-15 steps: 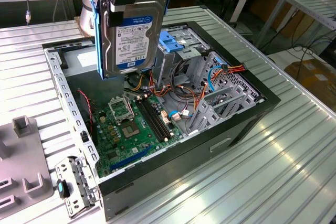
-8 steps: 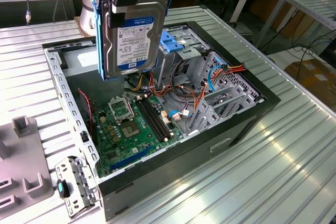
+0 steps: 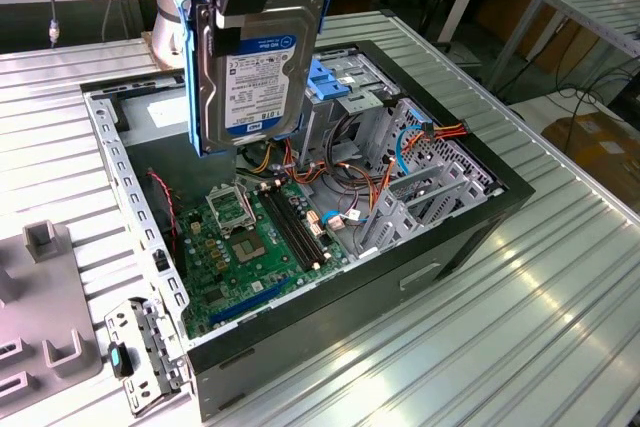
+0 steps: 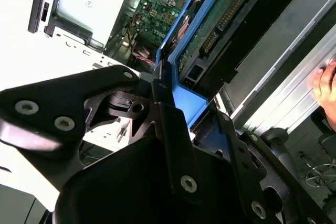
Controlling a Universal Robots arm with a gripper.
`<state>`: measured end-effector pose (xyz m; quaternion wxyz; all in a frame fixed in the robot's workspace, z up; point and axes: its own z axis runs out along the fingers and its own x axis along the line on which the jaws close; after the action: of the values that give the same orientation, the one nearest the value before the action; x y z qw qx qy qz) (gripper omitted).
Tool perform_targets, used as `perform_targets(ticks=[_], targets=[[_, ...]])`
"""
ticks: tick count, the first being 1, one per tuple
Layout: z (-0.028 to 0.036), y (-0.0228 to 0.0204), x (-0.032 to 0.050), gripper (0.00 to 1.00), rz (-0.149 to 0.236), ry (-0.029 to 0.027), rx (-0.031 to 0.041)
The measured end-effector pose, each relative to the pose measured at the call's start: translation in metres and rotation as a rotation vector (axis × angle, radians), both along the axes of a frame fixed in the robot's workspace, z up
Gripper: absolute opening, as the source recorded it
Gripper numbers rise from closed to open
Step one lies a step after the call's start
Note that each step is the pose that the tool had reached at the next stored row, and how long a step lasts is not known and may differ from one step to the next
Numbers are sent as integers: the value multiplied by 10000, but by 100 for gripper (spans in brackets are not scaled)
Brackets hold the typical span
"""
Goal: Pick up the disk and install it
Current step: 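Insert the disk into the insertion slot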
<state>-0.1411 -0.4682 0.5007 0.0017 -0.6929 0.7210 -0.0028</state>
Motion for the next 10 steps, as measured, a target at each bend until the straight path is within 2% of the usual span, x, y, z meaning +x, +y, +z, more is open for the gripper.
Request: perform_targets(ticks=[10], targets=[[0, -16, 0, 37, 10, 0, 0]])
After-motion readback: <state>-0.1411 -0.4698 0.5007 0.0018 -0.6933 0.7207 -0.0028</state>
